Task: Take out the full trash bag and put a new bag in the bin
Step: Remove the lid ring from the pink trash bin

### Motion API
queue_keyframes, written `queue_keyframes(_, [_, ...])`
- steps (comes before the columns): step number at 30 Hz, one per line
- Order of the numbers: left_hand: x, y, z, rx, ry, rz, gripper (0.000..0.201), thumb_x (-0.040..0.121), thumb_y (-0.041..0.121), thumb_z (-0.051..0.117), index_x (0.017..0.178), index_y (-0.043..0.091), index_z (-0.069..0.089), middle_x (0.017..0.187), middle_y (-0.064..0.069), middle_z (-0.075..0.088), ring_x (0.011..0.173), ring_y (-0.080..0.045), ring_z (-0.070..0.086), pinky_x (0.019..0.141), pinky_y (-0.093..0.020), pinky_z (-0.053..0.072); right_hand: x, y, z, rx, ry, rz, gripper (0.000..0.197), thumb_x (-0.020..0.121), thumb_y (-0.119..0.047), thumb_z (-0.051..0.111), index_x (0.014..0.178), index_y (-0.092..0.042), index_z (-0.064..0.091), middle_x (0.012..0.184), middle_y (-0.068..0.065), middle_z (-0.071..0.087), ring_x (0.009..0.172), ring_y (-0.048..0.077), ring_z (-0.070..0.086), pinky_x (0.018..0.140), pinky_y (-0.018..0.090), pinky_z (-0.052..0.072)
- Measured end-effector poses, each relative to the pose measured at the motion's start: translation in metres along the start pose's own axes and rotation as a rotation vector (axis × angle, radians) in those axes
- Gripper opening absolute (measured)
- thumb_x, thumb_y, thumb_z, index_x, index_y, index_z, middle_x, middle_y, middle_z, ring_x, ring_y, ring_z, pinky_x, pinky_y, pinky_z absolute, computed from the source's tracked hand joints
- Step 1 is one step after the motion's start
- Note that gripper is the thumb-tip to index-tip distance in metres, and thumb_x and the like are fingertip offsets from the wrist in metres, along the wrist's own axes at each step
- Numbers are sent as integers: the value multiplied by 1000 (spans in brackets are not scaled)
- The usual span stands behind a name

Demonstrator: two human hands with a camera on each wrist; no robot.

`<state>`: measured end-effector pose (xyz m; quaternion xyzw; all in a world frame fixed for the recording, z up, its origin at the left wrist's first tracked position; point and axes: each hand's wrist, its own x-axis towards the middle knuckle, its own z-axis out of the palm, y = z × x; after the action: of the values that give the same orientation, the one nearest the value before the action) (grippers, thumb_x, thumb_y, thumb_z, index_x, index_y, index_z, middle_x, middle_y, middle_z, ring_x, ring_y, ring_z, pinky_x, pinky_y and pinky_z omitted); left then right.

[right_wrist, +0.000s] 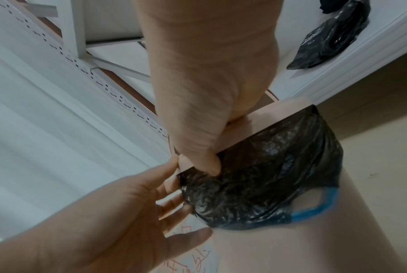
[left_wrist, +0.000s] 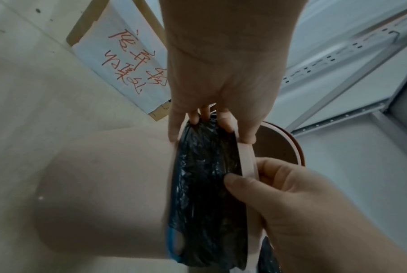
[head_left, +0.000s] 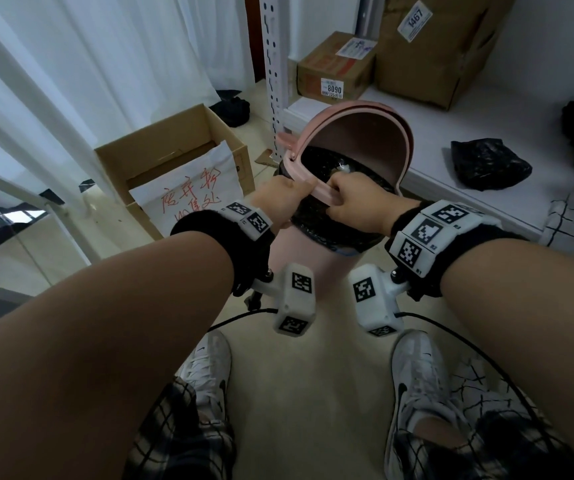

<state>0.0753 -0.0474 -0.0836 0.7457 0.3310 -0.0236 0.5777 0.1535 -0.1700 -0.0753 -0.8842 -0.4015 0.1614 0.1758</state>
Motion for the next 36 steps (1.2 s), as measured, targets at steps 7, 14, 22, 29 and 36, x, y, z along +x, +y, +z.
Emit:
queue_keyframes(7, [3,-1,-8,177,17,219,39,96,35,48,66,11,46,69,-14,45,59,-23,42,56,-29,36,3,-5,5,39,-30,33,23,86,-22,62,92,-9,44,89,5,46,76,17,44,54,23,28])
queue_keyframes(14, [11,-38,-23,517,-109,242,118,65,37,82,150,13,4,154,-11,24,142,-25,27,116,-45,29,2,-14,6,135,-21,20,24,83,-24,67,85,-13,46,80,-1,48,73,16,45,61,26,31])
queue_keyframes(22, [12,-40,-5,696,-11,278,143,53,49,86,150,9,-10,159,-12,8,147,-27,14,119,-42,21,-3,-19,-1,118,-38,1,22,73,-17,73,75,-4,55,70,10,51,63,19,48,50,23,33])
queue_keyframes(29, [17,-39,7,622,-113,335,140,53,49,86,151,10,-6,158,-10,11,146,-24,15,119,-40,21,-14,-2,-12,305,-124,70,28,71,-16,78,64,-12,51,62,5,52,58,17,50,59,30,43])
queue_keyframes(36, [11,-42,6,566,-102,294,138,53,52,85,151,11,-3,158,-8,13,146,-22,18,118,-41,25,-14,2,-15,361,-181,26,34,77,-19,74,97,6,62,96,26,68,81,31,64,81,46,54])
